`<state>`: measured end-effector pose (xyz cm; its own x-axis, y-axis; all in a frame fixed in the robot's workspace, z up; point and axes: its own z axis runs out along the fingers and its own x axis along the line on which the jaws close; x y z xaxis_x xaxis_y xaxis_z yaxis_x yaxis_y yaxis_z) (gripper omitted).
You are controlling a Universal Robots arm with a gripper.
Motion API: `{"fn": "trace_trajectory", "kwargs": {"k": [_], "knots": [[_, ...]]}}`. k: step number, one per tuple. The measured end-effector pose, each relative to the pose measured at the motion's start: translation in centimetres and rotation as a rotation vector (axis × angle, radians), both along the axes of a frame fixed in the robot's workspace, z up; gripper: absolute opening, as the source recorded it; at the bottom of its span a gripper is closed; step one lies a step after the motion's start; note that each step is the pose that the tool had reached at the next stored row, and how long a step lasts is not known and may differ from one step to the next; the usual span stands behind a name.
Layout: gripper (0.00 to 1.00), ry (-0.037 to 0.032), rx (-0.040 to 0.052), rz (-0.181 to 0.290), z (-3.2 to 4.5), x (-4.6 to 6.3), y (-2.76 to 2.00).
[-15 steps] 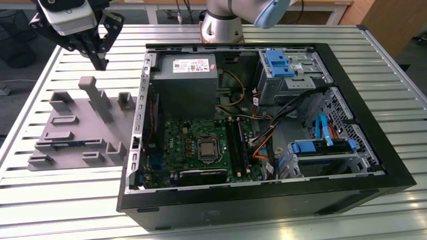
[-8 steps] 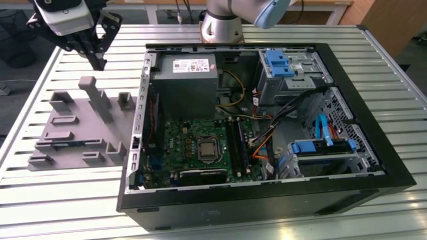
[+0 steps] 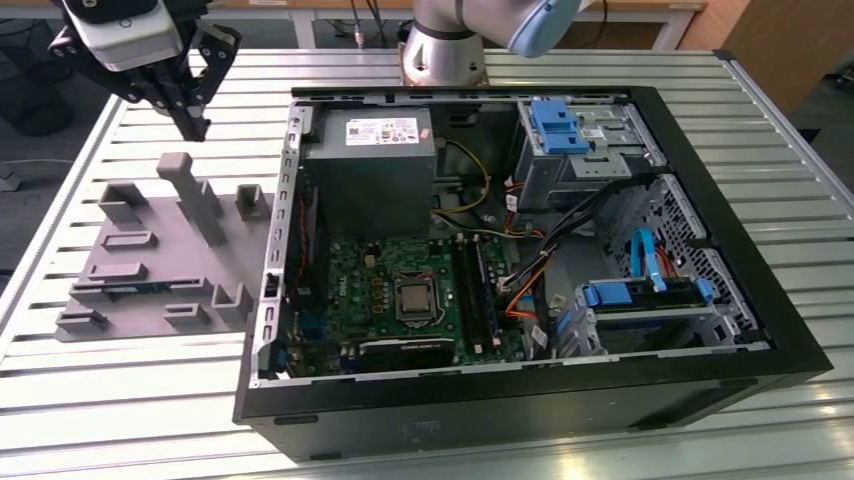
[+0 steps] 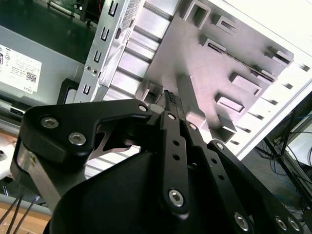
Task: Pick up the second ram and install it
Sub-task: 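Reach for the second ram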
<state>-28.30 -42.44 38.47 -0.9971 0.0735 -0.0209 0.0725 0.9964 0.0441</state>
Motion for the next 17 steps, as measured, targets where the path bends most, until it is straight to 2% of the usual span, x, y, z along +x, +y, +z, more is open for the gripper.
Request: {"fn": "trace_trajectory", "kwargs": {"k": [17], "knots": [[0.11,0.0,0.0,0.0,0.0,-1.5,0.0]]}}
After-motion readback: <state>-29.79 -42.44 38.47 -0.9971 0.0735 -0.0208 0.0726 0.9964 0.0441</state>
